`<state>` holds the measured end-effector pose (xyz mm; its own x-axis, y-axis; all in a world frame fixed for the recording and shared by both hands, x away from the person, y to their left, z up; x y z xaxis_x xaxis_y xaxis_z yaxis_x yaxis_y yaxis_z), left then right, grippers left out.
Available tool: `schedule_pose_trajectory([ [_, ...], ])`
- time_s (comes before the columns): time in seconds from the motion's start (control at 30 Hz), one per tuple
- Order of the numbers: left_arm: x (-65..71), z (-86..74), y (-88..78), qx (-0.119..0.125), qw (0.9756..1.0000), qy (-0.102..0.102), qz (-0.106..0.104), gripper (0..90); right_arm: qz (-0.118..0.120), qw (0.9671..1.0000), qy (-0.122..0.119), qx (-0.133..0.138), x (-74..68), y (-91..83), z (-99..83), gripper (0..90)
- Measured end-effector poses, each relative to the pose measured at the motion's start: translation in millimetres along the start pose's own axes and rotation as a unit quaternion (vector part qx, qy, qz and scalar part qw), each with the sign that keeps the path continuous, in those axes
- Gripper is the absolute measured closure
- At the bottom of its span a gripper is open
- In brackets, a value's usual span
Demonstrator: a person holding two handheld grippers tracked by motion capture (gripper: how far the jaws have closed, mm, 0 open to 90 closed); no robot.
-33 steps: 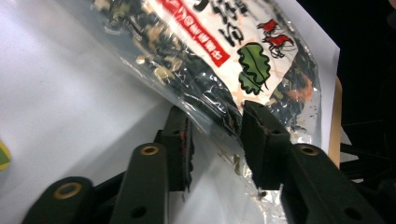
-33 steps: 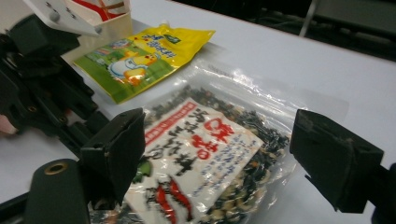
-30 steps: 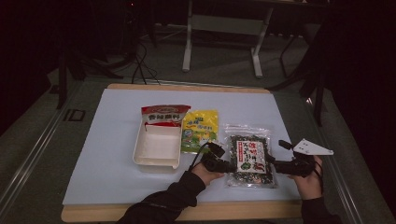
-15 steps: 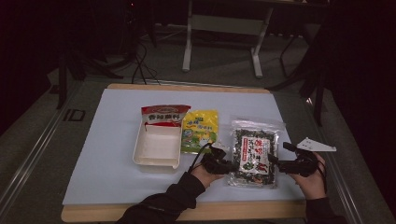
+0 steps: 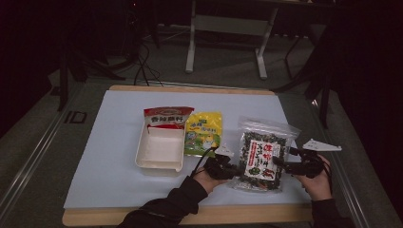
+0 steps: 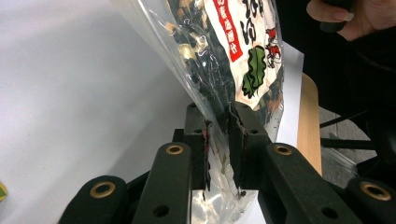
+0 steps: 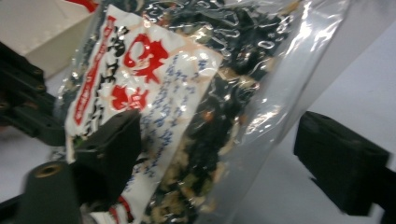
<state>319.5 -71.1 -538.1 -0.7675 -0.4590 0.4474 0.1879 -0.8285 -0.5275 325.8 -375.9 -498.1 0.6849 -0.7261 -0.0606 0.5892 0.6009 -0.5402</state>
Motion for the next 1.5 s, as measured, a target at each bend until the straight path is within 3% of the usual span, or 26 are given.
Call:
schedule_pose_trajectory([
  [0.03,-0.9,-0.7,-0.1,0.0,1.0,-0.004,-0.004,80.7,0.006,1.0,0.002,0.0,-0.2,0.0,-0.1,17.4],
  [0.07,-1.4,-1.2,-0.2,0.0,1.0,-0.003,-0.005,80.7,0.024,0.9997,0.0,-0.001,-1.8,-0.9,0.9,28.3],
  [0.17,-1.7,-2.7,-0.8,0.003,0.9999,0.001,-0.01,80.6,0.037,0.9993,0.001,-0.002,-1.5,-2.0,1.3,33.4],
  [0.4,-2.8,-2.8,-1.5,0.0,0.9998,0.007,-0.018,79.3,0.047,0.9989,-0.003,-0.002,-3.0,-6.0,2.6,42.3],
  [0.5,-3.5,-3.3,-2.0,-0.003,0.9996,0.015,-0.025,78.2,0.051,0.9986,-0.007,0.001,-3.0,-11.2,3.8,50.2],
  [0.8,-6.1,-1.1,-2.2,0.008,0.9994,0.018,-0.028,69.5,0.05,0.9982,-0.026,0.02,-8.0,-20.3,8.3,54.5],
  [0.83,-6.6,0.4,-1.1,0.014,0.9989,0.014,-0.042,69.5,0.05,0.9981,-0.028,0.021,-8.3,-21.9,8.9,55.0],
  [0.93,-3.6,4.6,2.2,0.018,0.9985,0.015,-0.05,61.1,0.061,0.9973,-0.037,0.021,-12.8,-23.5,10.5,57.3],
  [1.1,4.2,10.7,0.3,0.018,0.9977,0.024,-0.061,70.8,0.057,0.9972,-0.046,0.018,-14.2,-25.8,11.8,57.1],
  [1.4,9.2,12.3,-6.2,0.012,0.9962,0.029,-0.082,75.6,0.065,0.9961,-0.053,0.027,-16.6,-31.8,15.2,53.6],
  [1.5,12.6,17.6,-15.5,0.019,0.9953,0.042,-0.085,76.1,0.068,0.9955,-0.056,0.036,-18.0,-35.5,19.8,49.9],
])
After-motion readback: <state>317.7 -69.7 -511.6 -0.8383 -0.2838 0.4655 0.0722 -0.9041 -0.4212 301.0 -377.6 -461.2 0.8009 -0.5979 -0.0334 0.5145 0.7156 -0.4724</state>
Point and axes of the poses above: each handheld gripper's, and its own axes: y roughly forward along the jaws, z roughly out of its top, x roughly to its right, the point moved 1 cm from there along y, roughly forward along the jaws, and after that the axes turned 8 degrees about -y, right-handed, at the moved point
